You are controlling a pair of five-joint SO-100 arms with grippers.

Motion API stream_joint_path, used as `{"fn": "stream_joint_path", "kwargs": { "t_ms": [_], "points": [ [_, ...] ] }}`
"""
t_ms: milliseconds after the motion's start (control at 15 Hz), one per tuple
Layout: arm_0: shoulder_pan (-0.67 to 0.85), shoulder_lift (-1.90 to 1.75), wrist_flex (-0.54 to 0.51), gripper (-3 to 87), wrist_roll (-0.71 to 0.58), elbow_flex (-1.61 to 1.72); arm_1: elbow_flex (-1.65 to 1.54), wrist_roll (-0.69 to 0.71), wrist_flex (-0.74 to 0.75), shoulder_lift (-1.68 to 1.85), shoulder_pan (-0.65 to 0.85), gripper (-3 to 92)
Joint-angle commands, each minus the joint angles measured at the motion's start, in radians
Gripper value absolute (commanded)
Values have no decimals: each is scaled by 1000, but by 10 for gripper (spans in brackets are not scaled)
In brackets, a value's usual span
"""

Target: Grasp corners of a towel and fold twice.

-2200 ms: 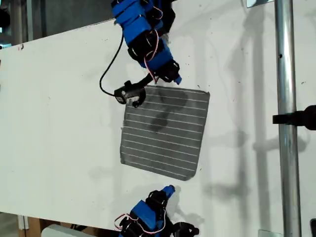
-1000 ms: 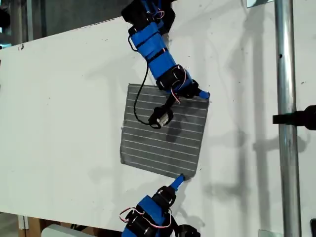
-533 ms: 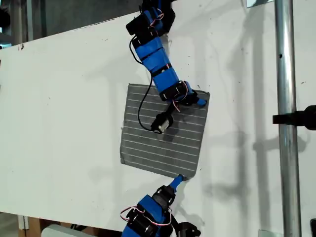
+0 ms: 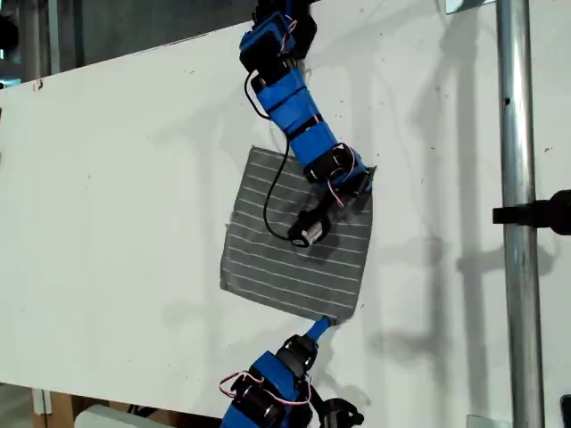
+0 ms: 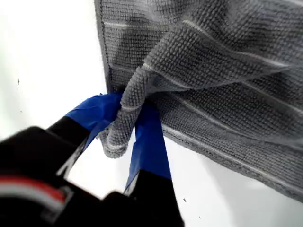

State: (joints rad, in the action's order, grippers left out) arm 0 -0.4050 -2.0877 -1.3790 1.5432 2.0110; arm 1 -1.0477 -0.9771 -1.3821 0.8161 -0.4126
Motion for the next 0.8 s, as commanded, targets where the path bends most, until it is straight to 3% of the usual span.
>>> {"fn": "stream_joint_path", "kwargs": {
  "t_ms": [0, 400, 733],
  "points": [
    [28, -15, 15, 247, -8, -21, -5, 9, -15, 14, 11, -2],
    [156, 127, 54, 254, -167, -38, -8, 21, -8, 25, 23, -2],
    [95, 540, 101, 280, -126, -202, -9, 26, -11, 35, 32, -2]
  ]
}}
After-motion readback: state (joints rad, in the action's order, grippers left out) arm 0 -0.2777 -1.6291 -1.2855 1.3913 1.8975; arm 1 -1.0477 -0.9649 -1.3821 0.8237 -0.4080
